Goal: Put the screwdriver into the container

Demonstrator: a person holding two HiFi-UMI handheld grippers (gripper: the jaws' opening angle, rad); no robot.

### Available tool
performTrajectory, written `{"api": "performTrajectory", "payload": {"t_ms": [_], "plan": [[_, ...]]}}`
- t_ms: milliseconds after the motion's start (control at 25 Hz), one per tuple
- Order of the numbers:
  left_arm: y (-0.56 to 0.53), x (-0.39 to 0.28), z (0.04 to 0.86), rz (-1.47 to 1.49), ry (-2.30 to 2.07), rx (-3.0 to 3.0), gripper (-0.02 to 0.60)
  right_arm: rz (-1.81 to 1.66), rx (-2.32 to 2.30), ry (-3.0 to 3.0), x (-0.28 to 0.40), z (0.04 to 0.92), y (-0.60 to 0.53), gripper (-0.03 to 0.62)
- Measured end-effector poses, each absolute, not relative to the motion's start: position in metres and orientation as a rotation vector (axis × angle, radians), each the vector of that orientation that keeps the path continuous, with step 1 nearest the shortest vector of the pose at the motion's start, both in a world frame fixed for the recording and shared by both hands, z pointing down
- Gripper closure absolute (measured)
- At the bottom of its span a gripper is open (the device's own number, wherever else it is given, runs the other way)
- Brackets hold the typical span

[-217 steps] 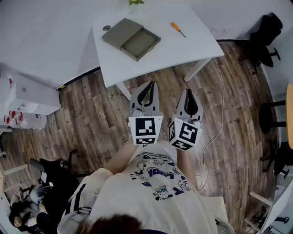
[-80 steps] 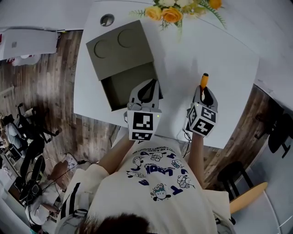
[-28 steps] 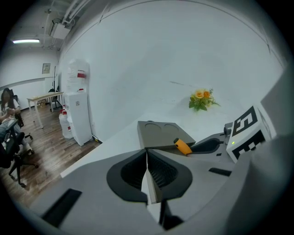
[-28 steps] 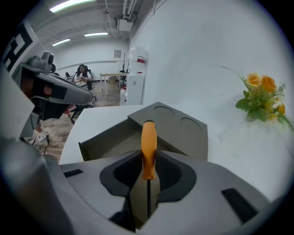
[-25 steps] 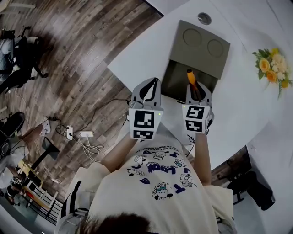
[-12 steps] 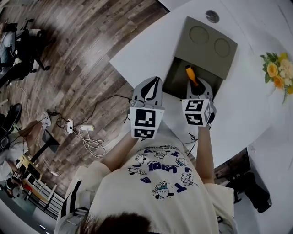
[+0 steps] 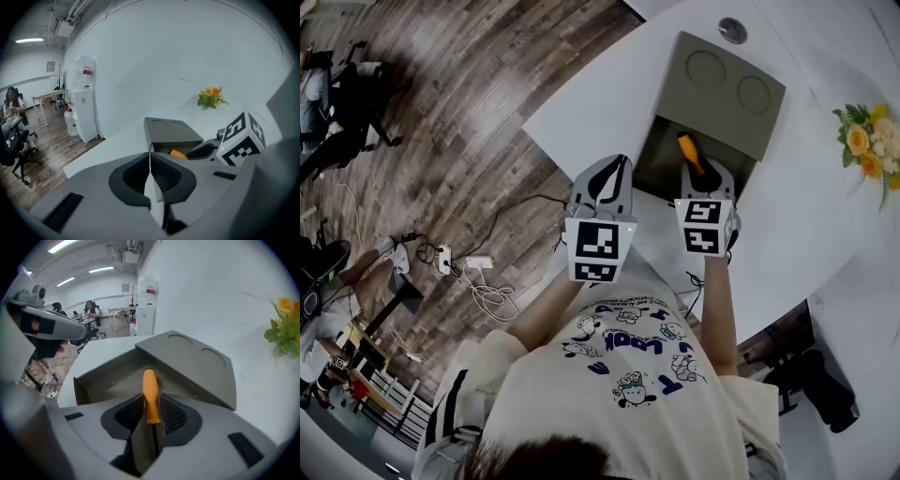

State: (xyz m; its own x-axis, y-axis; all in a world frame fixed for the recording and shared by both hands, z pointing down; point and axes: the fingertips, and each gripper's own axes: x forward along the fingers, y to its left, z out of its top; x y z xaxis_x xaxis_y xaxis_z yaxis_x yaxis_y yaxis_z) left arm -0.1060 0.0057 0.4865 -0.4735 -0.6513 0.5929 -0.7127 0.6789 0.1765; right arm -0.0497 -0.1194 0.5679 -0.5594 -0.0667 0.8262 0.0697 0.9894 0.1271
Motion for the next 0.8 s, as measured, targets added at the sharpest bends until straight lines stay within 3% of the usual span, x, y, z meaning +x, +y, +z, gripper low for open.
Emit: {"api": "performTrajectory", "payload": {"t_ms": [200,320,800], "plan": [[0.002,-0.109,0.478,0.121,-2.256,1.076,0.561,-0.11,0.046,-2.216,-0.053,0.548,-0.115,0.474],[-0.003,-0.112,0.47,0.127,-2.264,1.115,0.561,-0.065,0.111,-2.266,-0.054,0.534,-0.115,0.531],[-0.035,-0.118,0.432,0.147,-2.266,1.315,0.561,0.109,0.383,-2.424,-0.045,0.472,-0.117,0.549]]}}
